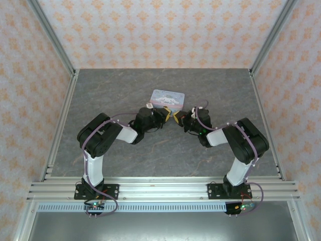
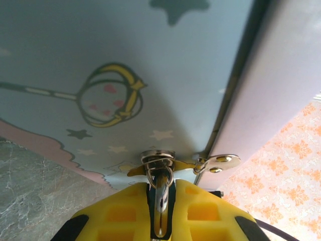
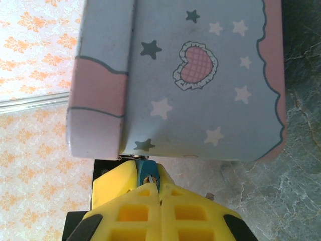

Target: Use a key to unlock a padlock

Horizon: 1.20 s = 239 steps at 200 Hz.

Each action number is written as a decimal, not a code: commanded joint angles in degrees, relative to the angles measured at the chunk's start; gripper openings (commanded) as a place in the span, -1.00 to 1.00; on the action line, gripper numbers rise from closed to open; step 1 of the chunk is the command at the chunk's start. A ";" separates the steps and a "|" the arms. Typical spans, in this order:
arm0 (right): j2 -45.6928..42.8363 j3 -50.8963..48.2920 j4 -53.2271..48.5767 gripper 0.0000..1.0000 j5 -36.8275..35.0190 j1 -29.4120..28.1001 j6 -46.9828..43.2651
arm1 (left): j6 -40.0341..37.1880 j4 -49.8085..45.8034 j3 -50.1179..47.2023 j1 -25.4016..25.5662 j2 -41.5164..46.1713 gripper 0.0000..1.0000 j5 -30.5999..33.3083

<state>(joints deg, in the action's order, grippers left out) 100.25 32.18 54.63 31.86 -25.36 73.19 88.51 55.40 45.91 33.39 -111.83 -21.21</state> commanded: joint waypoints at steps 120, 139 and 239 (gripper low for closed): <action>5.41 2.33 4.99 -1.00 3.25 2.51 -1.82 | -0.40 4.46 -0.45 2.99 2.06 -1.00 -9.99; 5.59 2.91 5.10 -1.00 4.02 2.51 -2.03 | -0.43 4.54 -0.17 3.00 2.06 -1.00 -10.32; 7.63 6.50 2.31 -1.00 12.44 4.99 -6.63 | 0.14 5.11 -0.13 3.00 4.17 -1.00 -10.46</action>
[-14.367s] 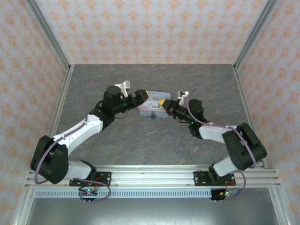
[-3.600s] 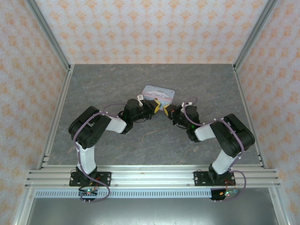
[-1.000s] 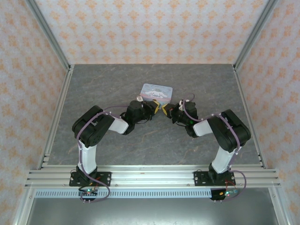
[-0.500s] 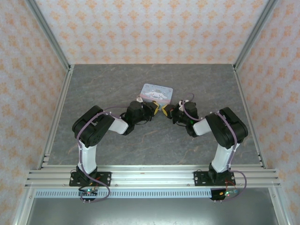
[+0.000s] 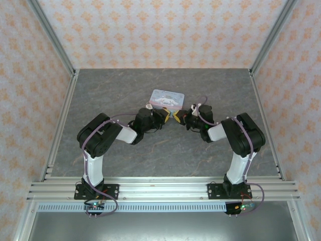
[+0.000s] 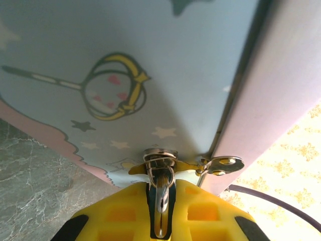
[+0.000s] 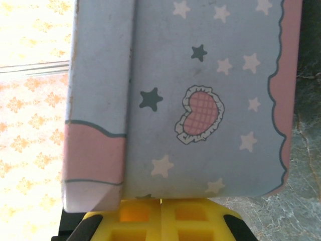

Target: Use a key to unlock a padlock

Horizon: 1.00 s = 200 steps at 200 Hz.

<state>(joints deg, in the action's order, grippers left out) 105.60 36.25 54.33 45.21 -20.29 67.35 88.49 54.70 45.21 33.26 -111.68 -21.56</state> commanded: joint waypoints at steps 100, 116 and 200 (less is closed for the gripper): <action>3.82 0.32 12.35 -1.00 -2.60 -0.18 12.18 | 5.00 10.31 0.86 3.21 5.85 -1.00 -7.45; 4.13 0.51 13.42 -1.00 -2.80 -0.25 13.16 | 5.29 10.69 1.10 3.31 6.03 -1.00 -7.35; 1.24 3.43 11.02 -1.00 -3.51 -3.26 13.36 | 4.06 9.02 1.55 3.67 5.09 -1.00 -7.89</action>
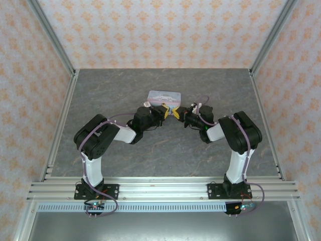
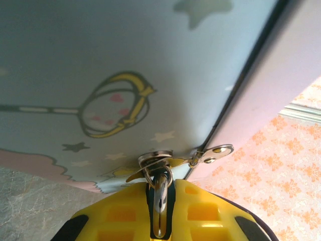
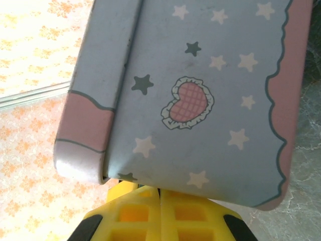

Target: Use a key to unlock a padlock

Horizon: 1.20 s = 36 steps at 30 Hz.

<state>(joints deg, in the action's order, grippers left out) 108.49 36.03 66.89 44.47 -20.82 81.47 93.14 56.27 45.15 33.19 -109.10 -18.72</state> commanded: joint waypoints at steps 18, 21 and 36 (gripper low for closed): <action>-9.34 9.03 -27.34 -1.00 -1.78 -2.51 -21.55 | -3.28 3.27 1.29 3.89 2.81 -1.00 -11.86; -8.48 10.09 -28.16 -1.00 -1.55 -2.29 -22.19 | -3.23 3.49 1.42 3.83 2.84 -1.00 -12.04; -3.45 9.04 -17.75 -1.00 -0.17 -1.74 -14.25 | -2.20 5.57 1.34 3.80 3.45 -1.00 -10.61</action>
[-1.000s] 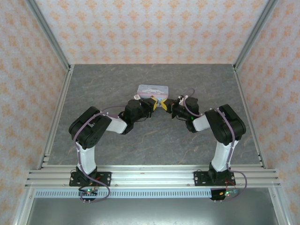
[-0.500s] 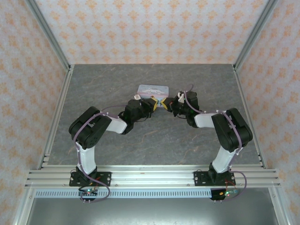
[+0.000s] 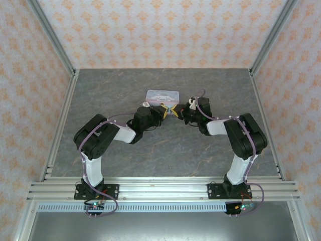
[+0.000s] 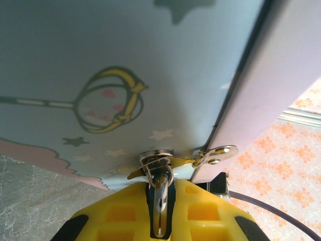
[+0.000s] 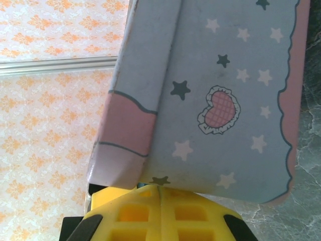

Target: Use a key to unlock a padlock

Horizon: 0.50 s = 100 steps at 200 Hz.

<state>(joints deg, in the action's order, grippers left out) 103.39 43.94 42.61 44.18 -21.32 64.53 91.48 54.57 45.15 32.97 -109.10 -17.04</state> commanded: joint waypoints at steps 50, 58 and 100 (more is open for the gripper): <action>-0.18 -4.77 12.76 -1.00 -4.32 -4.56 7.69 | 2.11 10.03 1.55 4.12 2.64 -1.00 -10.33; -0.60 -5.42 12.93 -1.00 -5.66 -5.43 8.05 | 2.37 10.20 1.50 4.12 2.73 -1.00 -10.10; -1.01 -6.55 13.73 -1.00 -8.23 -6.48 9.02 | 2.80 10.68 1.12 4.07 3.02 -1.00 -9.34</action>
<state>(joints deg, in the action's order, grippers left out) 103.20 37.80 53.71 35.40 -24.45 72.44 93.43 55.18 45.15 32.97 -109.10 -17.26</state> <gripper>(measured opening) 0.042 0.110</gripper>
